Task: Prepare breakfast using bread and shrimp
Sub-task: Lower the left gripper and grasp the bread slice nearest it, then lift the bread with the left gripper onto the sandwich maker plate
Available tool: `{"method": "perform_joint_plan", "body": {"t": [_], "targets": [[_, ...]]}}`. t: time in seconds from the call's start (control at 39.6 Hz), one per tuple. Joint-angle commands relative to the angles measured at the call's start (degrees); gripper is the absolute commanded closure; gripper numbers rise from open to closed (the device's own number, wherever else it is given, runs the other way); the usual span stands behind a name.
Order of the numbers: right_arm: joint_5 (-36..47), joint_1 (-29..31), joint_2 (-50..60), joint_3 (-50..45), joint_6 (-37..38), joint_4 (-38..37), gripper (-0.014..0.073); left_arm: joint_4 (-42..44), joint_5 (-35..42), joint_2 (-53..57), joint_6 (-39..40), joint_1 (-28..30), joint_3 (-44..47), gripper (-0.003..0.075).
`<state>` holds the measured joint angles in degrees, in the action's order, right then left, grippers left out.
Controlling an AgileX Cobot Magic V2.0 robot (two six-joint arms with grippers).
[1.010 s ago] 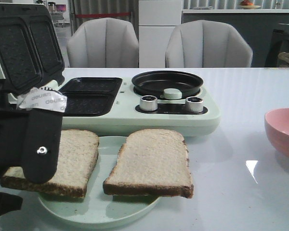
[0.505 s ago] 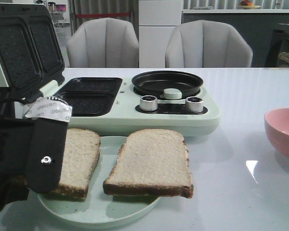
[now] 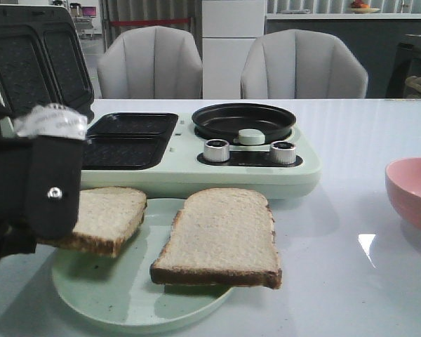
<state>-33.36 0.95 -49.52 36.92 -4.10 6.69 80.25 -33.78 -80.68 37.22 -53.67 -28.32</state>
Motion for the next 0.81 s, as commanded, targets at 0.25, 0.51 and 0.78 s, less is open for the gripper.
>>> {"method": "perform_joint_plan", "body": {"t": [0.25, 0.51, 0.78], "targets": [[3.98, 0.29, 0.22, 1.95, -0.33, 0.34, 0.0095, 5.84, -8.99, 16.43, 0.97, 0.05, -2.46, 0.0621], [3.98, 0.29, 0.22, 1.95, -0.33, 0.34, 0.0095, 11.21, -9.41, 17.32, 0.97, 2.56, -7.31, 0.0621], [3.98, 0.29, 0.22, 1.95, -0.33, 0.34, 0.0095, 14.17, 1.55, 5.26, 0.42, 12.13, -18.78, 0.0621]]}}
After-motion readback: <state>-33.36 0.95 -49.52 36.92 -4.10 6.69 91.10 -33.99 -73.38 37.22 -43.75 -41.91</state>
